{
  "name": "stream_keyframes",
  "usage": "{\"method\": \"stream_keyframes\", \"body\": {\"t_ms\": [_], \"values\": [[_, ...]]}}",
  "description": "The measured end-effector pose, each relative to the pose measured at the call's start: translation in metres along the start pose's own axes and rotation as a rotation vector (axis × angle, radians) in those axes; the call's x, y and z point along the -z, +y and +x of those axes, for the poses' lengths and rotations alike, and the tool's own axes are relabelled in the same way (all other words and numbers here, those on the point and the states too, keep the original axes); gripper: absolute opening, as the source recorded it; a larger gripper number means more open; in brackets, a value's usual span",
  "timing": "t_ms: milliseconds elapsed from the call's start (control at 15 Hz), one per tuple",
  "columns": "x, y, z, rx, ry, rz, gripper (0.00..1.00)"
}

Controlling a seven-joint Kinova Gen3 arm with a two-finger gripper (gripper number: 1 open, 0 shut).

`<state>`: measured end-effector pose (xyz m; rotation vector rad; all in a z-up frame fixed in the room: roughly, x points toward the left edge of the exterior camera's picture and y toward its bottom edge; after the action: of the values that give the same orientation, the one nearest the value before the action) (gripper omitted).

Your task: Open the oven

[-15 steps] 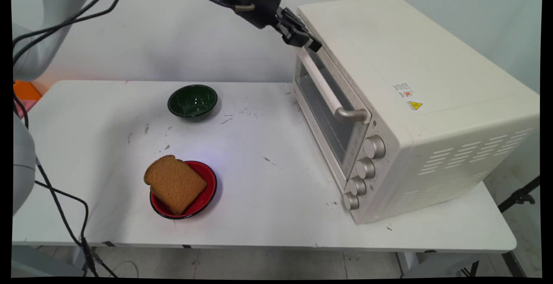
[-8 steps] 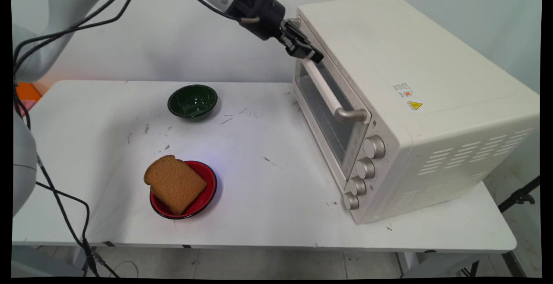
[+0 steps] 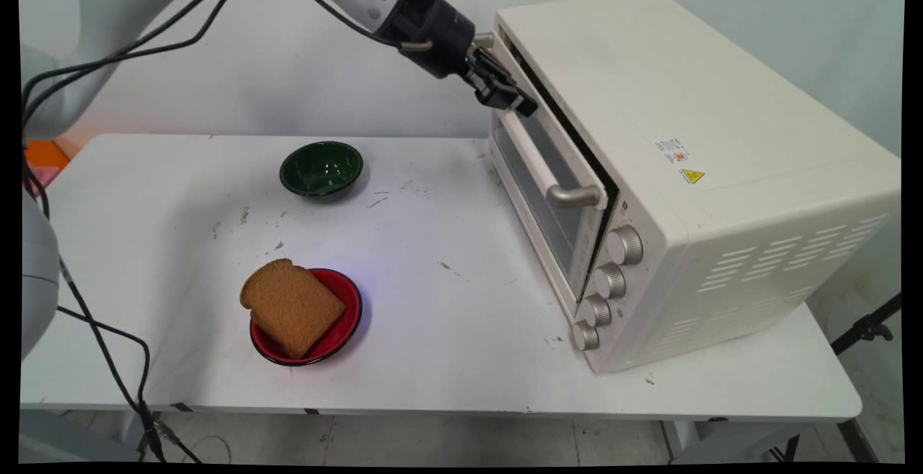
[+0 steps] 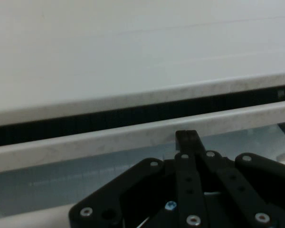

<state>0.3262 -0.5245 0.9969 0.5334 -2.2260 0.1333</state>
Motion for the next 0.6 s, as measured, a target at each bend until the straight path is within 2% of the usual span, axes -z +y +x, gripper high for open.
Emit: {"method": "stream_keyframes", "body": {"t_ms": [600], "values": [[0.019, 0.014, -0.033, 0.042, -0.039, 0.016, 0.00]]}}
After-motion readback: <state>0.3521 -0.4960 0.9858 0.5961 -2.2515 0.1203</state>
